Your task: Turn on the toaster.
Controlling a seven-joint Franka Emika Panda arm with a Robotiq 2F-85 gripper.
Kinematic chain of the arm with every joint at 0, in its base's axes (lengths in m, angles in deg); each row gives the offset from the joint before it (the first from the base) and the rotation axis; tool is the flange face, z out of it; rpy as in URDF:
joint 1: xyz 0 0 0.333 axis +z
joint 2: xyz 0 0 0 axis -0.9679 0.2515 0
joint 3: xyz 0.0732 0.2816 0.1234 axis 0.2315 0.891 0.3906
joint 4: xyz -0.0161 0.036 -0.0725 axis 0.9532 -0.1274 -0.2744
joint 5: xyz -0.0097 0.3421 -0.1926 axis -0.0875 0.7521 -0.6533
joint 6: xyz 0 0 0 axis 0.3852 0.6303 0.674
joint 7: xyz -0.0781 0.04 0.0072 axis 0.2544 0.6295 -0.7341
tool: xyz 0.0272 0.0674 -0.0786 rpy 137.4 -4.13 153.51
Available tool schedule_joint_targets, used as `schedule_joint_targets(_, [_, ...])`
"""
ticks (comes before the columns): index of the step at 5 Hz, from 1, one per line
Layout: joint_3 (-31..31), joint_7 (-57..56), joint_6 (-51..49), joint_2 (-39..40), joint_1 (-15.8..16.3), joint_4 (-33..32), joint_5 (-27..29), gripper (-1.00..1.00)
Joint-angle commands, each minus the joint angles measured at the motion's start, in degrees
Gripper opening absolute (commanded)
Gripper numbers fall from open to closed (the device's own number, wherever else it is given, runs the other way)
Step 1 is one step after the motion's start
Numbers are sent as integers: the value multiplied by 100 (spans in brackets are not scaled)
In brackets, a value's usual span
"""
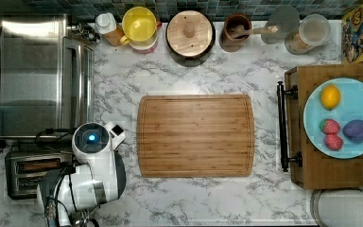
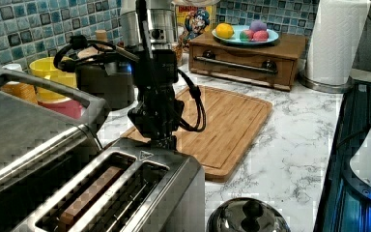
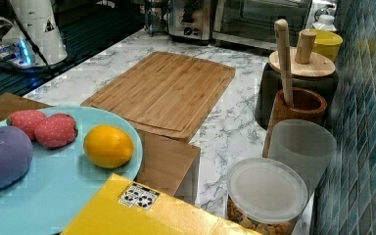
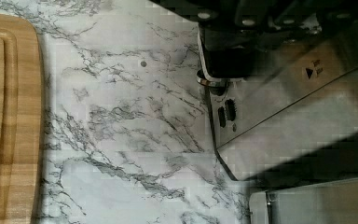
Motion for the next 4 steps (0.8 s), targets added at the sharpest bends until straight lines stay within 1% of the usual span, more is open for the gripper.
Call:
schedule_joint_targets(1, [-277, 270, 1030, 1263, -31, -1106, -229, -100])
schedule_joint_targets(4, [-348, 240, 1020, 1257, 47, -1104, -189, -100])
